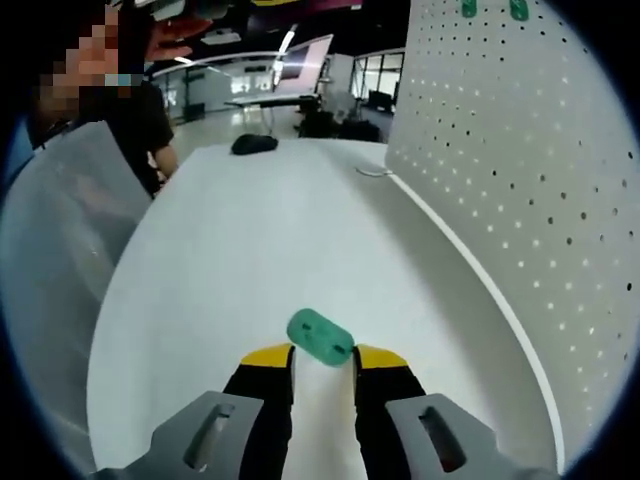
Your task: Insert the hook assembly into the mounting plate slot until the hook locks in place.
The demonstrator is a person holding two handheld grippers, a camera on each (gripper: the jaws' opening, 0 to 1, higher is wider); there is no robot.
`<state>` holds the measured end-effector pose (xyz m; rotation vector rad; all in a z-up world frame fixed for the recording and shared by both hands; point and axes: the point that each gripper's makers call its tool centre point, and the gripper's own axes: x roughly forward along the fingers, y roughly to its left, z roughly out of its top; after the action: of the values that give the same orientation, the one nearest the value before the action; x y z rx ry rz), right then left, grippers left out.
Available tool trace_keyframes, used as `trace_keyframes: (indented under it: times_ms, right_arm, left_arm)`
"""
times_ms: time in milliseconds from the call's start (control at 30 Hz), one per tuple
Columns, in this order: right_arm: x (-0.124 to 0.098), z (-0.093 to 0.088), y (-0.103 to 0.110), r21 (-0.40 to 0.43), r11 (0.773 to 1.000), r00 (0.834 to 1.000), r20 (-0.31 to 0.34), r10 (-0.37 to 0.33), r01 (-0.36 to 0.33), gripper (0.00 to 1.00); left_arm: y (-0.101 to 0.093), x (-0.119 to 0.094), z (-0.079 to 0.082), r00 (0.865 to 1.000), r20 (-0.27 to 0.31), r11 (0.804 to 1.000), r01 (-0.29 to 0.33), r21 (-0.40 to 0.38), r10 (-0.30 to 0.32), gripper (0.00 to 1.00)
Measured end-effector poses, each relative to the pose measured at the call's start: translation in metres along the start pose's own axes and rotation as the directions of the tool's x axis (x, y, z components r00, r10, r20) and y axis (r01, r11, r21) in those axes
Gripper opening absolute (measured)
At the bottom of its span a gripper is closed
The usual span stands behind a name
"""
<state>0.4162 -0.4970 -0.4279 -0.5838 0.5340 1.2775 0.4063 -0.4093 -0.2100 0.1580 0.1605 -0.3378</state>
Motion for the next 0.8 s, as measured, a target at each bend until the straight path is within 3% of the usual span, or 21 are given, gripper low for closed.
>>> trace_keyframes:
  times_ms: [500, 800]
  right_arm:
    - [-0.009, 0.006, -0.006, 0.000, 1.000, 1.000, 0.012, -0.024, 0.024, 0.25]
    - [-0.016, 0.009, -0.011, 0.002, 0.999, 0.999, 0.022, -0.034, 0.034, 0.28]
  left_arm:
    - [-0.014, 0.004, -0.011, 0.999, -0.028, 0.999, 0.037, 0.009, -0.037, 0.34]
    - [-0.038, 0.013, -0.043, 0.986, -0.121, 0.991, 0.119, 0.061, -0.111, 0.34]
